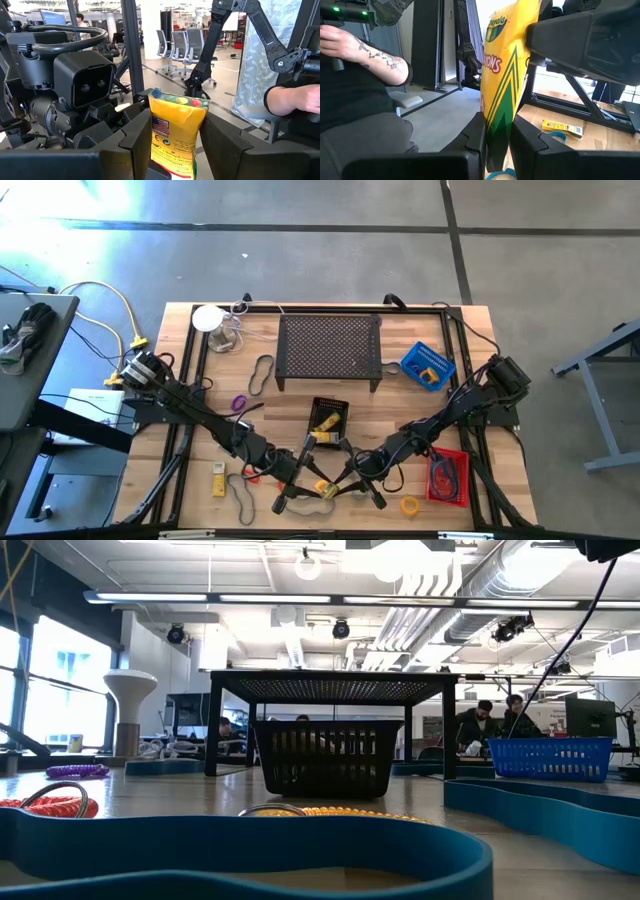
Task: Pick & Place Office Desk Supplies
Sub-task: Put the yellow crayon box into the black bin
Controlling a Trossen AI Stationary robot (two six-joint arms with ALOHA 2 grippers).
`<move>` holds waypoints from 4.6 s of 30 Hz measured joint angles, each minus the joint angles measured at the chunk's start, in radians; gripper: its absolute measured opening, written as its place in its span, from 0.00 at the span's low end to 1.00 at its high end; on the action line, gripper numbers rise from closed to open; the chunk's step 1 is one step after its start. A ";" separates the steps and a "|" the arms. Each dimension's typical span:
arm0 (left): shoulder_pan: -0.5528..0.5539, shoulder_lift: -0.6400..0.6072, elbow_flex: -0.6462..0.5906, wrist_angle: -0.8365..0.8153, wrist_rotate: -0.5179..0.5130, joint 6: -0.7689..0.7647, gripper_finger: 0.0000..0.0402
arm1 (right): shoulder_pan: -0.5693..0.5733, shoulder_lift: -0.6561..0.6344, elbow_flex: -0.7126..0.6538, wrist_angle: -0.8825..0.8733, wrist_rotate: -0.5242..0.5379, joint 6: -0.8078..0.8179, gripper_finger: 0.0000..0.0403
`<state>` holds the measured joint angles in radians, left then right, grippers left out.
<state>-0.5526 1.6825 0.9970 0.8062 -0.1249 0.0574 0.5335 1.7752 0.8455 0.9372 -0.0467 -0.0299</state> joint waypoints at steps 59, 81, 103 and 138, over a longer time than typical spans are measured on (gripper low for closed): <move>-0.186 0.006 0.000 -0.050 -0.594 0.356 0.48 | -0.025 -0.117 0.001 -0.593 0.576 0.317 0.12; -0.186 0.006 0.000 -0.071 -0.595 0.353 0.48 | -0.101 -0.126 0.287 -1.226 0.596 0.490 0.12; -0.182 0.005 0.000 -0.092 -0.595 0.293 0.48 | -0.260 -0.125 0.357 -1.408 0.230 0.545 0.12; -0.182 0.005 0.000 -0.155 -0.613 0.215 0.48 | -0.325 -0.019 0.608 -1.772 0.268 0.559 0.12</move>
<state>-0.7349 1.6878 0.9970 0.6512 -0.7380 0.2728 0.2089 1.7565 1.4536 -0.8352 0.2209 0.5287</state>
